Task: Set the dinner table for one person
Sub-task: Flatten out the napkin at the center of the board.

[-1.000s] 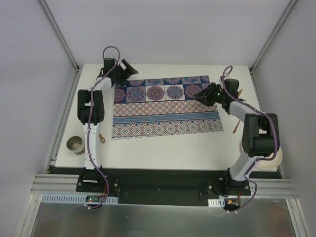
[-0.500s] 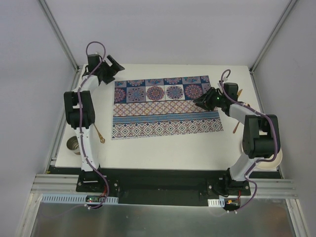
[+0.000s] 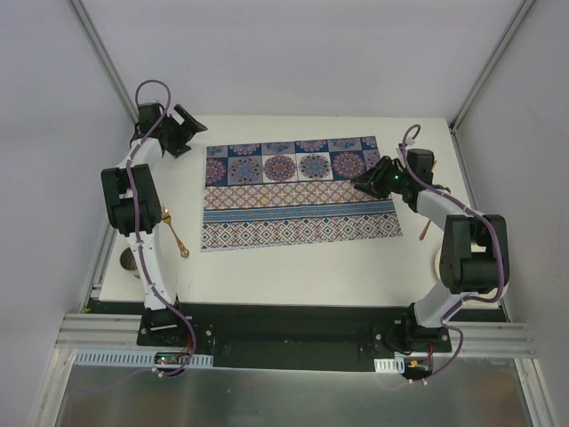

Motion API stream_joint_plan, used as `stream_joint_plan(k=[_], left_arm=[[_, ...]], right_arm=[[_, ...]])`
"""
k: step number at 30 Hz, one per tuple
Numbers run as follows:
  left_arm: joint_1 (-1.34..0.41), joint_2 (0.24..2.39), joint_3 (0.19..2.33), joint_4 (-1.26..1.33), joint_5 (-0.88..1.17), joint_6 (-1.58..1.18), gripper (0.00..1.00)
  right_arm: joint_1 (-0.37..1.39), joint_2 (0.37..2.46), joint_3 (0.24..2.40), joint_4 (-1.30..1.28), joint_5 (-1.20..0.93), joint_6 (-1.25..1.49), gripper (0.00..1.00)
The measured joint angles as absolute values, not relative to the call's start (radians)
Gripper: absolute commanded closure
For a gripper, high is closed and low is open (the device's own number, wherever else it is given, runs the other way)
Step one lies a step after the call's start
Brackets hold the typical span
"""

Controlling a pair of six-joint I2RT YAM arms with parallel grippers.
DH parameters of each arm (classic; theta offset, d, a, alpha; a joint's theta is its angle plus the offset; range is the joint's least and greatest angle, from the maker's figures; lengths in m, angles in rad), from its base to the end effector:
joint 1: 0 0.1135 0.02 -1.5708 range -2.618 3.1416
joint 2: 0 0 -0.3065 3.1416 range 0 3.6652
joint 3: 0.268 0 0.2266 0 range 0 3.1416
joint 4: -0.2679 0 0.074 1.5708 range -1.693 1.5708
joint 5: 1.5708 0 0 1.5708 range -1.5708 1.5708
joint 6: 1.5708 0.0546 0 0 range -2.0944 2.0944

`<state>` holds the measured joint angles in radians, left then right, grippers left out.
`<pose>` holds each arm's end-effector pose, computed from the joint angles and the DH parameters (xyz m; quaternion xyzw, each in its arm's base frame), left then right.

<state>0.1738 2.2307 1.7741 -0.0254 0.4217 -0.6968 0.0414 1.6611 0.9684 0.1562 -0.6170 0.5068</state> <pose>0.5359 0.0714 0.2558 -0.2544 0.8042 -0.3039 0.4430 0.3544 0.0463 0.2648 0.0449 0.8405 0.3816 0.3821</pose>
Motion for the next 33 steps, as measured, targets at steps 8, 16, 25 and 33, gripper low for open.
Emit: stream_joint_plan(k=[8, 16, 25, 33], left_arm=[[0.169, 2.262, 1.755, -0.036, 0.448, -0.692, 0.02], [0.169, 2.303, 1.75, -0.036, 0.466, -0.69, 0.04], [0.145, 2.32, 1.745, 0.006, 0.479, -0.691, 0.12], [0.119, 2.352, 1.779, 0.028, 0.494, -0.698, 0.28]], right_arm=[[0.039, 1.654, 0.966, 0.15, -0.617, 0.505, 0.68], [0.037, 1.604, 0.951, 0.134, -0.614, 0.505, 0.68], [0.031, 1.581, 0.951, 0.104, -0.613, 0.494, 0.68], [0.027, 1.562, 0.951, 0.078, -0.608, 0.479, 0.71]])
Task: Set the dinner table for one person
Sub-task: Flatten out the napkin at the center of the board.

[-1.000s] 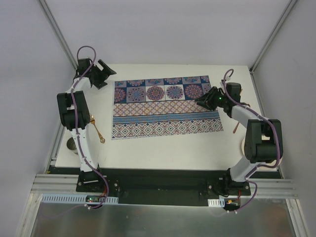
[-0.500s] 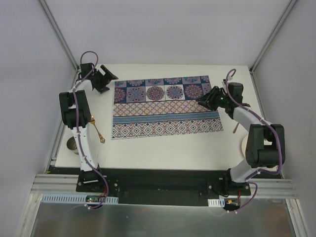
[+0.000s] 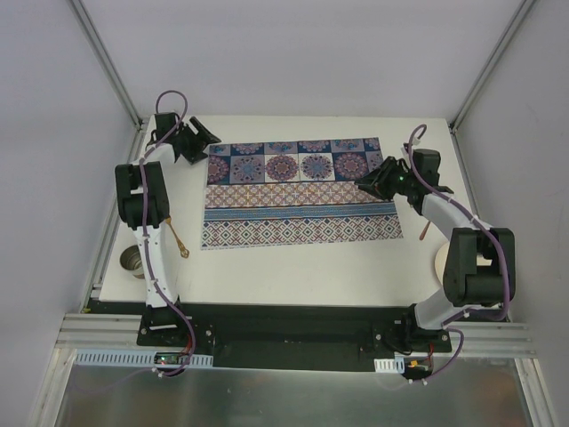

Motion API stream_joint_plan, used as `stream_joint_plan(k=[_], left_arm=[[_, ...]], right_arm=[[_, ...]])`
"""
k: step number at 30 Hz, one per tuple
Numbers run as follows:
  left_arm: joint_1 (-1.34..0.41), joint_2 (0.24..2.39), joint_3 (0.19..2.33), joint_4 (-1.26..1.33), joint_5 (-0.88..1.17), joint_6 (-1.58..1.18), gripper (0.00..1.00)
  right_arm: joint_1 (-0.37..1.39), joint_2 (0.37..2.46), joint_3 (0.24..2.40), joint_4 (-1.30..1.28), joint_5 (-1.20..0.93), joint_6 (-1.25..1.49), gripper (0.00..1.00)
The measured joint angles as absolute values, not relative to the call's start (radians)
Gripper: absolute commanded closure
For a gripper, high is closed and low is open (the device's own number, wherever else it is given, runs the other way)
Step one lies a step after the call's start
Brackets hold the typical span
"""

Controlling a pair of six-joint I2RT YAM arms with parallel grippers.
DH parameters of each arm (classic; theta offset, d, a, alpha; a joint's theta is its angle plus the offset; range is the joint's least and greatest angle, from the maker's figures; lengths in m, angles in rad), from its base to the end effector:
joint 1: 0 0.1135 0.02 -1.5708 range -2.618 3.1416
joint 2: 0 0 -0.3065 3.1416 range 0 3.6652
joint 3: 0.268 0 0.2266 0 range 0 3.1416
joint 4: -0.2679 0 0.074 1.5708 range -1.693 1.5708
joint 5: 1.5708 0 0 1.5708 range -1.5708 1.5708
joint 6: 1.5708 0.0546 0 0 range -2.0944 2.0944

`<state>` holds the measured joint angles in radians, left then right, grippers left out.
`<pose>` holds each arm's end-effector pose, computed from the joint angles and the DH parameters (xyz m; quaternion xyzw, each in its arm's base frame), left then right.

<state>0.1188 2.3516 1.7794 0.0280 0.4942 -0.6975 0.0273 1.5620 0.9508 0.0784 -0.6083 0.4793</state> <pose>0.5555 0.0402 0.2002 -0.2250 0.8229 -0.3401 0.3956 0.3321 0.0403 0.2834 0.0409 0.8407 0.3703 0.3930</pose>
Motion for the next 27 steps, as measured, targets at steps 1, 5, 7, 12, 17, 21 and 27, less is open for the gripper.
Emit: stream_joint_plan(k=[1, 5, 7, 12, 17, 21, 27], left_arm=[[0.117, 2.354, 1.782, 0.027, 0.494, -0.699, 0.32], [0.111, 2.372, 1.797, 0.022, 0.495, -0.704, 0.66], [0.11, 2.383, 1.799, 0.017, 0.496, -0.709, 0.78], [0.11, 2.409, 1.819, 0.0, 0.501, -0.718, 0.96], [0.1, 2.422, 1.844, -0.002, 0.508, -0.719, 0.99], [0.097, 2.431, 1.867, -0.006, 0.509, -0.719, 0.99], [0.097, 2.449, 1.895, -0.02, 0.515, -0.718, 0.98]], right_arm=[[0.027, 1.56, 0.951, 0.077, -0.608, 0.478, 0.72], [0.022, 1.552, 0.951, 0.07, -0.607, 0.477, 0.77], [0.017, 1.544, 0.951, 0.07, -0.608, 0.476, 0.81], [0.009, 1.527, 0.949, 0.07, -0.607, 0.469, 0.85], [0.007, 1.52, 0.934, 0.064, -0.608, 0.463, 0.85], [-0.008, 1.519, 0.928, 0.058, -0.608, 0.458, 0.85], [-0.017, 1.515, 0.917, 0.043, -0.607, 0.45, 0.85]])
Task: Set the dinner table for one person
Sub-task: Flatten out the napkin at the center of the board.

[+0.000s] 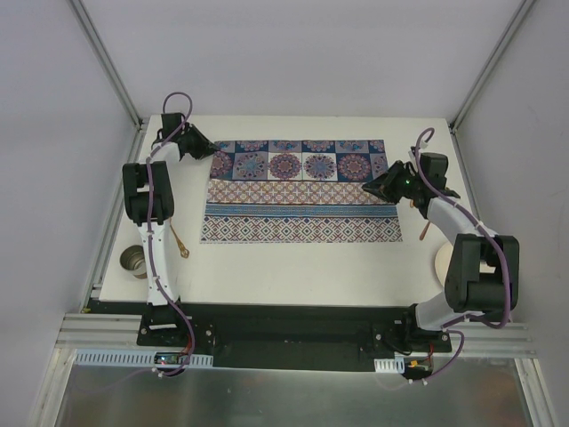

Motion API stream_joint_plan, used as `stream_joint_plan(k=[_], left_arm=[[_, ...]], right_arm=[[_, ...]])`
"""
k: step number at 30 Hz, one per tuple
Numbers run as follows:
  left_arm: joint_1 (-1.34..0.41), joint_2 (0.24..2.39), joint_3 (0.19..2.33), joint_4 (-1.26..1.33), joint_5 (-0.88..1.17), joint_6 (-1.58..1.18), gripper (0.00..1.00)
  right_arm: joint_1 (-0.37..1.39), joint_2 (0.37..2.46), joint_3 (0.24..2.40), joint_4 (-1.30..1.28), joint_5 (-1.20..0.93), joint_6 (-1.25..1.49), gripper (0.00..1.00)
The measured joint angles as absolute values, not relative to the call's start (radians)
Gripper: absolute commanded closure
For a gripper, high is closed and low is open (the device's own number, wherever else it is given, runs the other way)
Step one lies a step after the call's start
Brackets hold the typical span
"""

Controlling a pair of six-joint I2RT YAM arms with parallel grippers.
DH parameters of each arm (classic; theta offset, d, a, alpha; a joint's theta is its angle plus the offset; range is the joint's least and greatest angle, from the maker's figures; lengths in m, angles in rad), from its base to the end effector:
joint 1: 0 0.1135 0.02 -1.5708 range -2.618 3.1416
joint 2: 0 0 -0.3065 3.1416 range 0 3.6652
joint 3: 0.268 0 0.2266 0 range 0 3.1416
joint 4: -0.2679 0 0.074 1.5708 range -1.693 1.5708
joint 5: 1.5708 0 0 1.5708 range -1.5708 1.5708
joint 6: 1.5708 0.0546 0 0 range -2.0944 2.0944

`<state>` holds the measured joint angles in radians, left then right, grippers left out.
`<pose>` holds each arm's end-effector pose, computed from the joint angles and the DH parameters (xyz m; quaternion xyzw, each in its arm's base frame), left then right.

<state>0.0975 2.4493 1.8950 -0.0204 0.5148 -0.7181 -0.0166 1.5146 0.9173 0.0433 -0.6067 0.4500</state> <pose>0.5752 0.0292 0.1791 -0.2253 0.8281 -0.3540 0.3717 0.3188 0.0258 0.2837 0.0512 0.8447 0.3547 0.3976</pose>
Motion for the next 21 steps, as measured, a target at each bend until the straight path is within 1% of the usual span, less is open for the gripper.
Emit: stream_joint_plan(k=[5, 6, 7, 9, 10, 11, 12, 13, 15, 21], left_arm=[[0.097, 2.453, 1.912, -0.037, 0.515, -0.718, 0.97], [0.097, 2.454, 1.915, -0.039, 0.515, -0.718, 0.94], [0.097, 2.454, 1.918, -0.041, 0.515, -0.718, 0.88], [0.097, 2.454, 1.924, -0.043, 0.515, -0.716, 0.65], [0.097, 2.454, 1.924, -0.042, 0.516, -0.714, 0.43], [0.097, 2.454, 1.925, -0.041, 0.515, -0.717, 0.34], [0.097, 2.454, 1.925, -0.04, 0.515, -0.706, 0.22], [0.098, 2.454, 1.925, -0.033, 0.52, -0.717, 0.05], [0.098, 2.445, 1.927, -0.012, 0.531, -0.717, 0.01], [0.095, 2.398, 1.895, -0.021, 0.515, -0.694, 0.01]], right_arm=[[-0.017, 1.505, 0.906, 0.038, -0.606, 0.438, 0.85], [-0.017, 1.504, 0.903, 0.037, -0.606, 0.436, 0.85], [-0.017, 1.504, 0.902, 0.033, -0.605, 0.434, 0.85], [-0.017, 1.504, 0.902, 0.029, -0.604, 0.431, 0.83], [-0.017, 1.504, 0.902, 0.028, -0.603, 0.43, 0.82], [-0.017, 1.504, 0.902, 0.027, -0.601, 0.428, 0.82], [-0.017, 1.504, 0.902, 0.025, -0.599, 0.425, 0.82], [-0.018, 1.504, 0.902, 0.022, -0.597, 0.421, 0.81], [-0.019, 1.504, 0.902, 0.014, -0.593, 0.413, 0.8], [-0.019, 1.507, 0.902, 0.008, -0.591, 0.403, 0.78]])
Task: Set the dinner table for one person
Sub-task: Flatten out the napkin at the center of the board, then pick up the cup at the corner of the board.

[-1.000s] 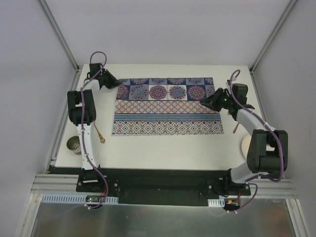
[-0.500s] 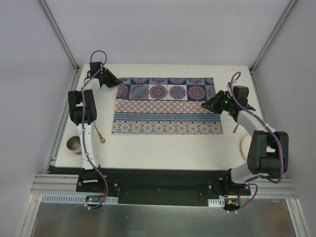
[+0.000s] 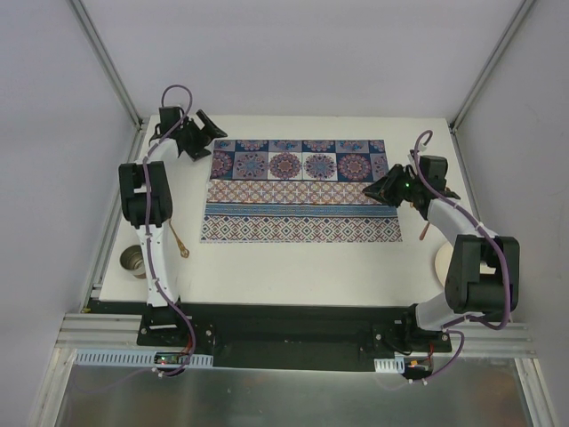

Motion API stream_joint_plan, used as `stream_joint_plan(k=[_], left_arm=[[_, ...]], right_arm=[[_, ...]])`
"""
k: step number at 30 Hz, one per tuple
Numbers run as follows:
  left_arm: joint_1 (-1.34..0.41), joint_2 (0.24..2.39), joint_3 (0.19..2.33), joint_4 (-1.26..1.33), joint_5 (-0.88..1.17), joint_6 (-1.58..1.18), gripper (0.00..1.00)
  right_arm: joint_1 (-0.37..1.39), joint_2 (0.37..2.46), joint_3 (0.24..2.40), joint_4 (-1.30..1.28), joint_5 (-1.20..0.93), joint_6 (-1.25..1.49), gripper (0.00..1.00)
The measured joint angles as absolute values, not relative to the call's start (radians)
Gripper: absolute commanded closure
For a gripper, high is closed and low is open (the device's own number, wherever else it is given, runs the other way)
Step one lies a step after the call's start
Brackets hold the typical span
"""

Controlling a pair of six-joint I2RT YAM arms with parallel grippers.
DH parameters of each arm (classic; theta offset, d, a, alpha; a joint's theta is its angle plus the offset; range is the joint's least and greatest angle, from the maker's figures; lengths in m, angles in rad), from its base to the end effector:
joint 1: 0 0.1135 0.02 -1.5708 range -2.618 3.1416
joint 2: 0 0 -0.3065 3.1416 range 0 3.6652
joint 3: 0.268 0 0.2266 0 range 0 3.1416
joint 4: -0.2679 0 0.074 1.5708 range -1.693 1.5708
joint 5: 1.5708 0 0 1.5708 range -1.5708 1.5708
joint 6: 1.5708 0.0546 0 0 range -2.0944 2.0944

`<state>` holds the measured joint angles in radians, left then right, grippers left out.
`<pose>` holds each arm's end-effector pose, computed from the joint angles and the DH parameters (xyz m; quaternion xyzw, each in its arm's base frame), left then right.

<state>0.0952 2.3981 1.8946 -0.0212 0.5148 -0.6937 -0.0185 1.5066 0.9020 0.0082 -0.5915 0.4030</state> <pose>0.5711 0.0275 0.2072 -0.2045 0.8223 -0.3532 0.3966 0.3135 0.0246 0.2775 0.0434 0.8551 0.3384 0.3904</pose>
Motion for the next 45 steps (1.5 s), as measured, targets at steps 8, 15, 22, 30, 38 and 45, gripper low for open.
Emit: stream_joint_plan(k=[8, 15, 22, 30, 38, 45], left_arm=[[0.095, 2.07, 1.645, -0.072, 0.427, -0.598, 0.01], [0.077, 1.573, 1.382, -0.197, 0.068, -0.547, 0.01], [0.072, 1.374, 1.194, -0.456, -0.172, -0.588, 0.01], [0.072, 1.221, 1.061, -0.714, -0.314, -0.615, 0.01], [0.093, 1.166, 0.965, -0.79, -0.321, -0.661, 0.01], [0.185, 1.096, 0.9, -0.82, -0.306, -0.695, 0.01]], right_arm=[[-0.007, 1.514, 0.91, 0.002, -0.592, 0.401, 0.75], [0.06, 1.529, 0.911, 0.018, -0.614, 0.41, 0.73], [0.093, 1.547, 0.899, 0.048, -0.645, 0.425, 0.73], [0.095, 1.506, 0.85, 0.048, -0.644, 0.426, 0.73], [0.09, 1.455, 0.847, 0.048, -0.645, 0.424, 0.73], [0.044, 1.449, 0.841, 0.048, -0.645, 0.425, 0.73]])
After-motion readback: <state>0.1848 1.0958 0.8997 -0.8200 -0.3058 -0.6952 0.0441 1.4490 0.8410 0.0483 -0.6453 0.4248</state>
